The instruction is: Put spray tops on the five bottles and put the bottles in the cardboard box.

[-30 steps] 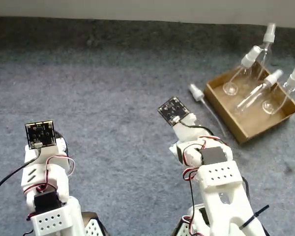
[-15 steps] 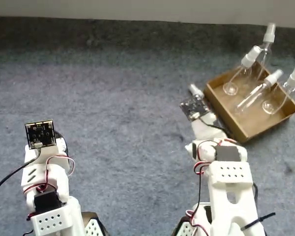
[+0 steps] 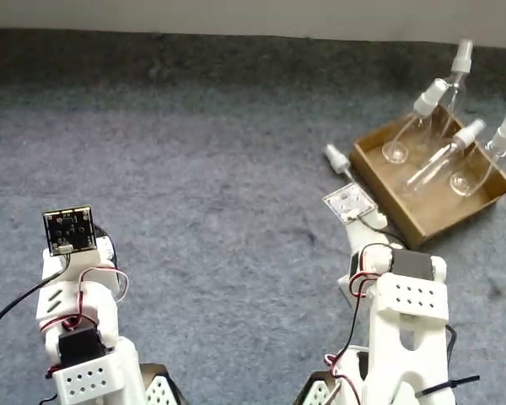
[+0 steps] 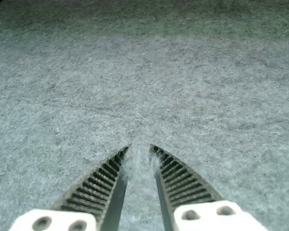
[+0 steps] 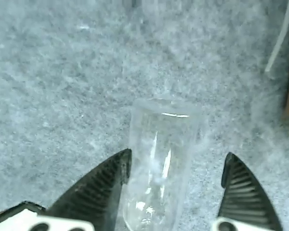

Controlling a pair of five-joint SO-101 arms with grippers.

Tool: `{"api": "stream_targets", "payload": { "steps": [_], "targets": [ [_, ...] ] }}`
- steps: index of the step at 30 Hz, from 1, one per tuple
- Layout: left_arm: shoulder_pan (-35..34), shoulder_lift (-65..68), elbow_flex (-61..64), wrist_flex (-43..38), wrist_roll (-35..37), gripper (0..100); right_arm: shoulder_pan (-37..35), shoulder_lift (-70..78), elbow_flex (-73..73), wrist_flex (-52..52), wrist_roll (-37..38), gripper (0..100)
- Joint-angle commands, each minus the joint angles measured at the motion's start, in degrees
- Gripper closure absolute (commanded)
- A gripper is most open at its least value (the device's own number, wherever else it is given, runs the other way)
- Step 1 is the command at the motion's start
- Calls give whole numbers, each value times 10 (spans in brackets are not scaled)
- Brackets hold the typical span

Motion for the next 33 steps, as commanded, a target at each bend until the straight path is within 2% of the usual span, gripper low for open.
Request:
{"api": "stream_targets", "payload": {
  "steps": [1,7,12,18,20,25,33],
  "targets": [
    [12,-6,10,-10,-5,982,15,-2,-28,5,20,730],
    [12,-6,10,-10,-5,982,15,0,15,4,19,658],
    [12,-6,10,-9,-5,982,12,1,66,3,19,650],
    [12,-6,10,-9,-5,982,14,1,131,-80,19,659],
    [12,-6,10,-9,-5,982,14,1,145,-98,19,711],
    [12,-6,10,-9,-5,982,15,-3,149,-114,19,916],
    [12,-6,10,-9,-5,982,13,-4,41,-113,17,934]
  ]
}}
